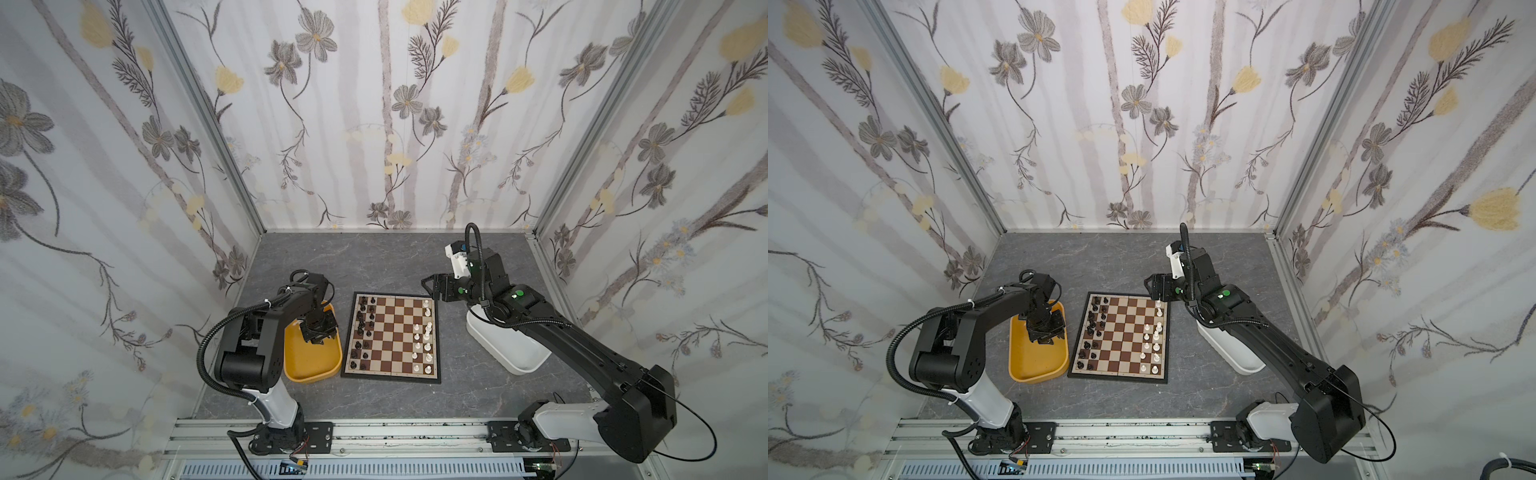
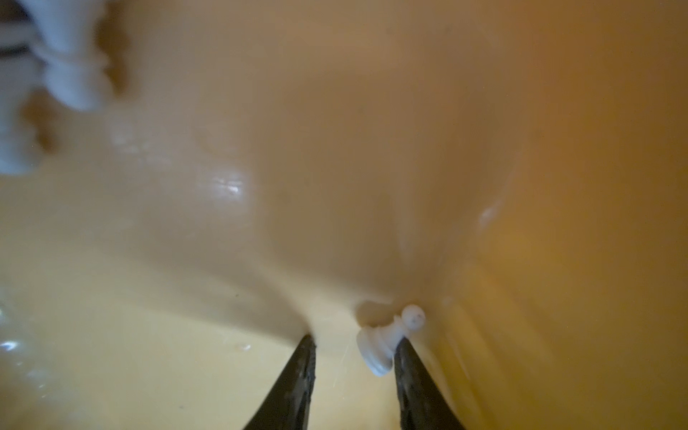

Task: Set up the chess pieces on the board
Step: 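Lower the open left gripper onto a lying white pawn in the tray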

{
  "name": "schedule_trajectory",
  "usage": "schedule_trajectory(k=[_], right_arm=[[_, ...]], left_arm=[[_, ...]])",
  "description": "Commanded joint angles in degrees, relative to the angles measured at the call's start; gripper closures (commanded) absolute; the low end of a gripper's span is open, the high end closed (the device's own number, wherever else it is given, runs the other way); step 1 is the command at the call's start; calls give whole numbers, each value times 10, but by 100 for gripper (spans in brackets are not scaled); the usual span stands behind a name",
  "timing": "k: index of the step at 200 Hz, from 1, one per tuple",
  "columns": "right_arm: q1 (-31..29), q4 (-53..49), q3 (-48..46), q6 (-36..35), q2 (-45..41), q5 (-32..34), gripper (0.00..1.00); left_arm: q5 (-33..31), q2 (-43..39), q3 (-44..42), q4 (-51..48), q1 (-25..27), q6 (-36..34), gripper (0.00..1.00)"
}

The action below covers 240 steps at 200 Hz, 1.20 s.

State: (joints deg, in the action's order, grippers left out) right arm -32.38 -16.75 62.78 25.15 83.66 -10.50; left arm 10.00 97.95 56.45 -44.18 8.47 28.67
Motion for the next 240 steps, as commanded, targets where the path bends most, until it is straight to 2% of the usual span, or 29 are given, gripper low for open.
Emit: schedule_trajectory(k=[1, 34, 52, 77, 94, 110, 133, 160, 240], right_arm=[[3, 43, -9, 13, -6, -15, 17], [6, 56, -20, 20, -7, -25, 18], [7, 59, -21, 22, -6, -30, 18], [7, 66, -25, 23, -5, -37, 18], [8, 67, -25, 23, -1, -42, 18], [9, 68, -27, 24, -2, -45, 18], [8, 74, -34, 24, -4, -51, 18], [8, 81, -43, 28, -7, -61, 18], [9, 80, -50, 29, -8, -81, 19]], left_arm=[[-30, 12, 5, -2, 0, 0, 68], [-44, 11, 29, -12, 1, -1, 72], [-64, -19, 32, -15, 3, -2, 57], [-87, -45, 33, -21, 2, -5, 53], [-67, -40, 36, -12, 2, -14, 52], [-74, -28, 42, -11, 2, -9, 52], [-70, -18, 45, 5, 1, 15, 45], [-66, -14, 39, 12, -6, 92, 46], [10, -108, -67, 128, -27, 450, 48]])
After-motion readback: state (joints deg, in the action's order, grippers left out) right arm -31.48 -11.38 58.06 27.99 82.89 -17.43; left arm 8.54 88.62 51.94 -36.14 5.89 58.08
